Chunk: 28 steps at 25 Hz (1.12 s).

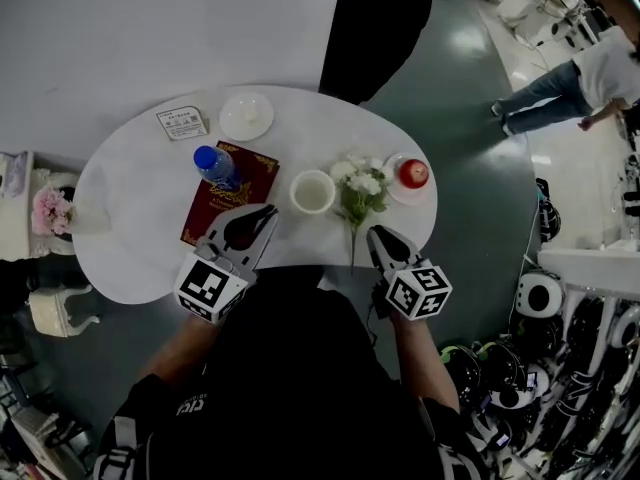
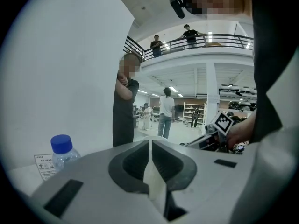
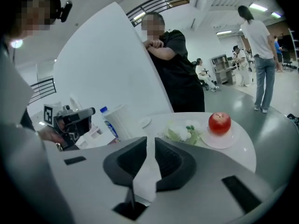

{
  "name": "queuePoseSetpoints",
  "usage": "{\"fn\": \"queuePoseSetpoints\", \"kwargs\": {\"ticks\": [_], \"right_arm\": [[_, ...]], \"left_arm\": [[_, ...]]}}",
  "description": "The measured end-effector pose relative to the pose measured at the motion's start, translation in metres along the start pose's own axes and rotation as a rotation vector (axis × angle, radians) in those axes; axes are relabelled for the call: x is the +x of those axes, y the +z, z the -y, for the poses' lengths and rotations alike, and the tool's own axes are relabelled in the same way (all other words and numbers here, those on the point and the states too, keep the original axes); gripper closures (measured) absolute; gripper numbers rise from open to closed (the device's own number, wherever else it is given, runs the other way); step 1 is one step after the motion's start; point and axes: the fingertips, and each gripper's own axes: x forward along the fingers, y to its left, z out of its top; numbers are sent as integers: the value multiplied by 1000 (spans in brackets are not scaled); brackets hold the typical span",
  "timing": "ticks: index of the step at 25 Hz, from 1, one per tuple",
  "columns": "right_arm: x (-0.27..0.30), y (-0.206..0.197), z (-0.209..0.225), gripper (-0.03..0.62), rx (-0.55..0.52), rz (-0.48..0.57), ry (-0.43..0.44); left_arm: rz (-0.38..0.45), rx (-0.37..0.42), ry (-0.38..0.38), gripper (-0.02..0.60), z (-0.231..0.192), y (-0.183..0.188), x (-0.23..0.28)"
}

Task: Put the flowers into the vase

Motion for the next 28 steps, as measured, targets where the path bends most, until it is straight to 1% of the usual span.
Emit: {"fn": "queuePoseSetpoints", "kwargs": {"ticks": [3,6,10,13,16,20,22,24,26,28], "right_arm": [[11,-7,18,543,28,-45,-23],[22,-14,26,536,39,-90,-34],[41,-34,31,469,66,-179,-23],[55,-53,37,436,93,-249,-24],[68,-67,42,380,109,-320,-19],[82,-77,49,343,149,-376,-24],[89,-79,54,337,197,-384,-25],[94,-80,57,335,253,-387,-23],[99,-82,61,335,280,-403,-28],[104,-86,64,335,305,-426,-30]], "left_arm": [[-16,-6,-11,571,-3,-5,3],[-25,-16,-8,571,-8,-7,5],[-12,-33,-21,571,-13,-12,8],[-13,-46,-19,571,-18,-14,10],[-1,-55,-13,571,-24,-17,10],[8,-60,7,571,-35,-16,9],[14,-71,11,569,-38,-15,8],[25,-65,13,569,-39,-15,8],[31,-59,11,568,-38,-18,9],[9,-76,-3,556,-34,-19,10]]}}
